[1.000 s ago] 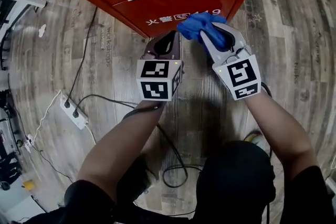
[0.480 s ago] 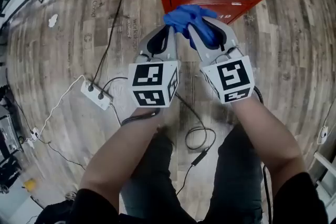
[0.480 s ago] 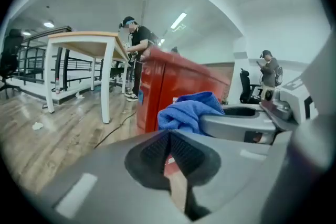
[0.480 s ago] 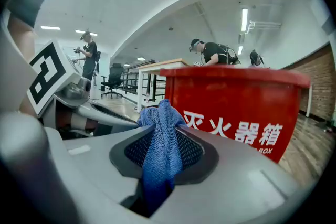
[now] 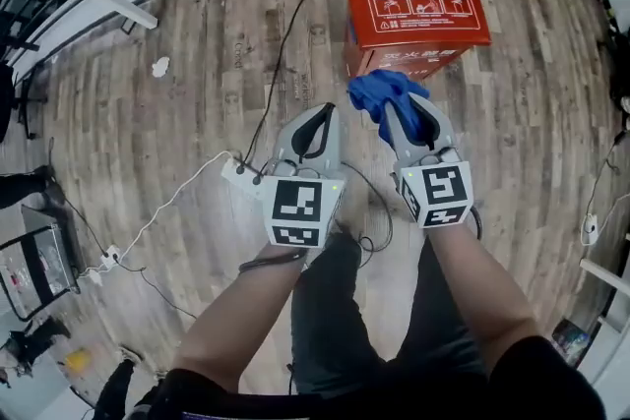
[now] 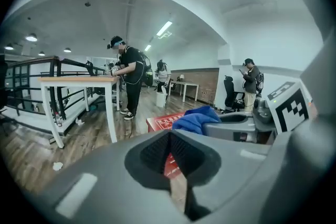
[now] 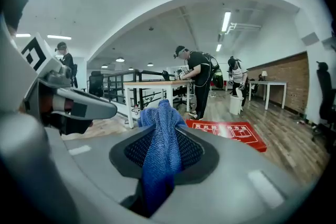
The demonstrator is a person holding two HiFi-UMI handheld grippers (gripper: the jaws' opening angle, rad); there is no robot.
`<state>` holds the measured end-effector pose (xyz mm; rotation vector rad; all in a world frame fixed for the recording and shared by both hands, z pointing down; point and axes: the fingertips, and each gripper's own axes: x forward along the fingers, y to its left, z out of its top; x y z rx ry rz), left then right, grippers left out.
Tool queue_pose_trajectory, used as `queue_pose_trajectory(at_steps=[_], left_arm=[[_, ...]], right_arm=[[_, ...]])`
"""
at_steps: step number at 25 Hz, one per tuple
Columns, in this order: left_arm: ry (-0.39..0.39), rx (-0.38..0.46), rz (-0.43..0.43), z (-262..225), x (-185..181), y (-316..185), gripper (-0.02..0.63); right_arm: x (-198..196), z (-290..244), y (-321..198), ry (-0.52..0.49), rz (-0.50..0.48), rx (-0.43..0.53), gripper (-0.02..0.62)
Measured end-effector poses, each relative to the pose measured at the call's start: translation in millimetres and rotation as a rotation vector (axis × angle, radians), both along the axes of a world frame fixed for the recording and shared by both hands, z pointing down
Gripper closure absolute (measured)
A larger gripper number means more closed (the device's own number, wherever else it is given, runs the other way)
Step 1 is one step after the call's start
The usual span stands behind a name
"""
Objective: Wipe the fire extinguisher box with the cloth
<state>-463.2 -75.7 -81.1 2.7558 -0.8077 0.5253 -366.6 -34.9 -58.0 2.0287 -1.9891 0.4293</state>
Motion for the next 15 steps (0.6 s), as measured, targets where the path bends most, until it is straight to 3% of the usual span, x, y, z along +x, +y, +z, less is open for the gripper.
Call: queue_pose_trajectory(at_steps=[4, 7, 11, 15], left_arm=[[0.035, 0.077, -0.034, -100, -18, -19, 0.606], [0.067, 0.066, -0.093, -182, -22, 12, 0.605], [0.14, 0.11, -0.155, -280, -1, 32, 0.606], [0.175, 0.169, -0.157, -322, 35, 61, 0.606]], right_arm=[[-8, -110, -17, -0.074, 0.005, 0.115, 0.483], [-5, -199, 19, -0.106, -0.024, 0.136, 0.485], [18, -300, 42, -0.075, -0.087, 0.211, 0.486], [47, -341, 69, -0.052, -0.139, 0.258, 0.486]])
